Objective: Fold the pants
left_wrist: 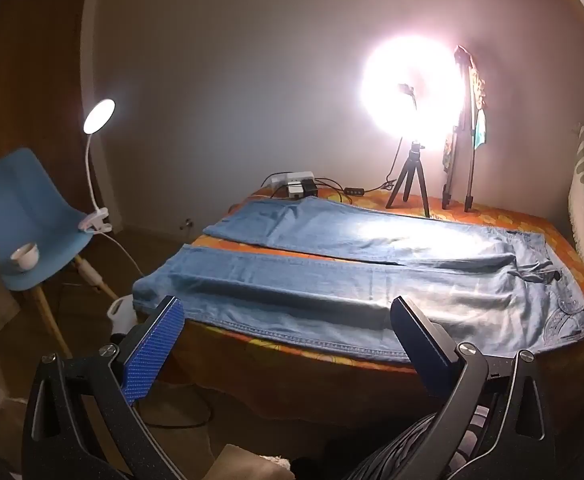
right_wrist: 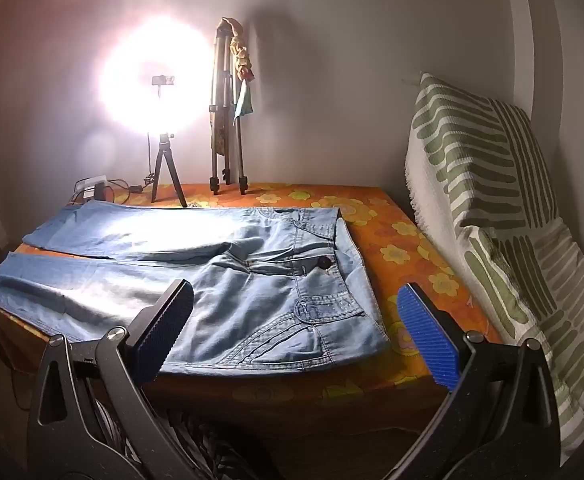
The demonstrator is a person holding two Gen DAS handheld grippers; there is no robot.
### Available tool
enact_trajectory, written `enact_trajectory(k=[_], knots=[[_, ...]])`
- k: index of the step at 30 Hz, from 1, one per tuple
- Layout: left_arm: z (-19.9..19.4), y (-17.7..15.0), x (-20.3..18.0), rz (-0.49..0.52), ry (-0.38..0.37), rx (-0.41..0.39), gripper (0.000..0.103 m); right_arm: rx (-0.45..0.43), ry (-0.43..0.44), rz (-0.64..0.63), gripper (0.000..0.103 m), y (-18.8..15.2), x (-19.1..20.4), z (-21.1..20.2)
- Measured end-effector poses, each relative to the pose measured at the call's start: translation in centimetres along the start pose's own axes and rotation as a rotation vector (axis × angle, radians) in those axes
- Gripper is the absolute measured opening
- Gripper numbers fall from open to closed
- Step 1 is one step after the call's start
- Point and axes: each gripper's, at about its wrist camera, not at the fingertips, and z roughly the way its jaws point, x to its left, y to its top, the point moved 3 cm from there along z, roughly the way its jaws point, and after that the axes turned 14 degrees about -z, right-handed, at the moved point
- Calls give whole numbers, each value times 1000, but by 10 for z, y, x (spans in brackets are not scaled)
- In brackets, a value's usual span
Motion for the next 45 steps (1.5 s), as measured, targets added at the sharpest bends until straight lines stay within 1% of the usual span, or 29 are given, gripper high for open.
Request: enact_trajectory(k=[3, 4, 9, 10, 11, 15, 18, 45], knots=[[1, 2, 2, 3, 0, -7, 103, -2, 6, 6, 103, -1, -1, 1], [-2, -1, -2, 36, 11, -16, 103, 0, 6, 4, 103, -2, -1, 1], [-1, -4, -2, 26, 1, 0, 103, 10, 15, -9, 103, -4, -1, 3], [0, -4, -2, 25, 2, 3, 103, 12, 11, -4, 103, -12, -4, 5], [0, -3, -2, 28, 2, 6, 103, 14, 12, -1, 103, -13, -6, 6], [1, -1, -5, 36, -6, 13, 103, 8, 12, -7, 103, -10, -3, -3], [1, 0, -5, 36, -6, 12, 103, 16, 5, -5, 103, -5, -1, 2], [-6, 1, -5, 14, -34, -9, 103, 0, -3, -7, 103, 0, -2, -4]])
